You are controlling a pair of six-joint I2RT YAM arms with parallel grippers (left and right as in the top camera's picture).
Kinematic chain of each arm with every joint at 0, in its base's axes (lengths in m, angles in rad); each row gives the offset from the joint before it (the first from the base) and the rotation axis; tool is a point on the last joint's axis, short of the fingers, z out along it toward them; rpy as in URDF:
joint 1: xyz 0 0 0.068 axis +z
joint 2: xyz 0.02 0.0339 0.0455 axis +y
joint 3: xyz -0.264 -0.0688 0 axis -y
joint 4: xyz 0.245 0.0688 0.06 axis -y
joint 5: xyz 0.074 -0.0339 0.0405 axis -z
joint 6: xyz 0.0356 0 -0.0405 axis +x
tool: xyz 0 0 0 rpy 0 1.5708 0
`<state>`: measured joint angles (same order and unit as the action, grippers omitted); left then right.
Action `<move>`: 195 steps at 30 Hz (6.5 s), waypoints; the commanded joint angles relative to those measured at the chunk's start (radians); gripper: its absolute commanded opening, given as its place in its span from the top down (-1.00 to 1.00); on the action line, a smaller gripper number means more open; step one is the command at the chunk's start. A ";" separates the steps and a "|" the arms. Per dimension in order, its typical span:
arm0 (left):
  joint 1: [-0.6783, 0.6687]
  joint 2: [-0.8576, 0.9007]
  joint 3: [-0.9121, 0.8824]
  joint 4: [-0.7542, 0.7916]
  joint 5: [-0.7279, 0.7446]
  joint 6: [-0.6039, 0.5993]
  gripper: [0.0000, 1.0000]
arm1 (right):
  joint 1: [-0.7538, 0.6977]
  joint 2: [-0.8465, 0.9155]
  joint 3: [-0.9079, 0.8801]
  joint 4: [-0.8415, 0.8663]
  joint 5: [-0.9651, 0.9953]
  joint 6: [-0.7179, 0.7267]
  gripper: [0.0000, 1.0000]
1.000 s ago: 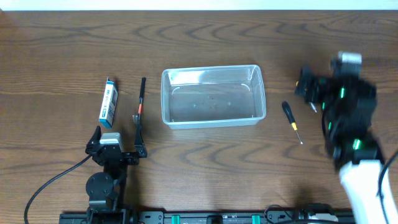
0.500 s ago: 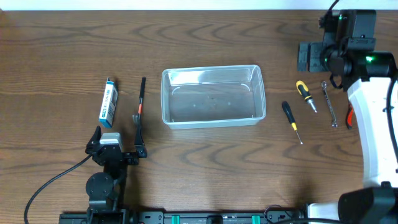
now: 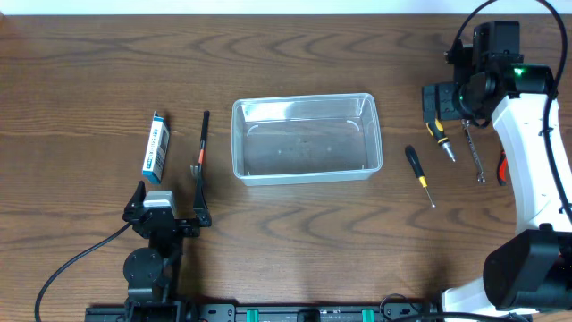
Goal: Pack container
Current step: 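Move the right gripper over the small black-handled screwdriver, then lower the right gripper and grasp the black-handled screwdriver, then carry the screwdriver into the clear container and release it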
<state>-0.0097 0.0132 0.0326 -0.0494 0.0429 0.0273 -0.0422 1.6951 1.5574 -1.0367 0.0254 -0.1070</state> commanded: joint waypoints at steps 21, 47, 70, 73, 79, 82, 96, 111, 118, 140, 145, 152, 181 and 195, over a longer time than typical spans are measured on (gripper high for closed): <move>-0.003 -0.003 -0.029 -0.018 -0.005 0.010 -0.96 | 0.029 0.186 -0.193 0.062 0.011 -0.203 -0.64; -0.003 -0.003 -0.029 -0.017 -0.005 0.010 -0.96 | 0.068 0.453 -0.195 0.151 0.055 -0.204 -0.15; -0.003 -0.003 -0.029 -0.017 -0.005 0.010 -0.96 | 0.067 0.453 -0.196 0.080 0.210 -0.077 0.15; -0.003 -0.003 -0.029 -0.017 -0.005 0.010 -0.96 | 0.067 0.453 -0.196 0.079 0.197 -0.071 0.15; -0.003 -0.003 -0.029 -0.017 -0.005 0.010 -0.96 | 0.067 0.453 -0.197 0.069 0.137 -0.006 0.09; -0.003 -0.003 -0.029 -0.017 -0.005 0.010 -0.96 | 0.067 0.453 -0.199 0.064 0.135 0.020 0.10; -0.003 -0.003 -0.029 -0.017 -0.005 0.010 -0.96 | 0.063 0.453 -0.235 0.087 0.124 0.130 0.26; -0.003 -0.003 -0.029 -0.017 -0.005 0.010 -0.96 | 0.060 0.453 -0.306 0.146 0.120 0.163 0.63; -0.003 -0.003 -0.029 -0.017 -0.005 0.010 -0.96 | 0.055 0.453 -0.310 0.163 0.120 0.162 0.80; -0.003 -0.003 -0.029 -0.017 -0.005 0.010 -0.96 | 0.057 0.331 -0.039 0.040 0.120 0.100 0.97; -0.003 -0.003 -0.029 -0.017 -0.005 0.010 -0.96 | 0.066 0.289 0.103 -0.045 0.116 0.070 0.95; -0.003 -0.003 -0.029 -0.017 -0.005 0.010 -0.96 | 0.126 0.238 0.298 -0.164 0.089 0.046 0.93; -0.003 -0.003 -0.029 -0.017 -0.005 0.010 -0.96 | 0.741 0.239 0.437 -0.122 0.101 -0.341 0.90; -0.003 -0.003 -0.029 -0.017 -0.005 0.010 -0.96 | 0.707 0.443 0.437 -0.122 0.061 -0.397 0.97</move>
<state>-0.0097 0.0132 0.0322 -0.0490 0.0456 0.0273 0.6765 2.0800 1.9816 -1.1584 0.0940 -0.4808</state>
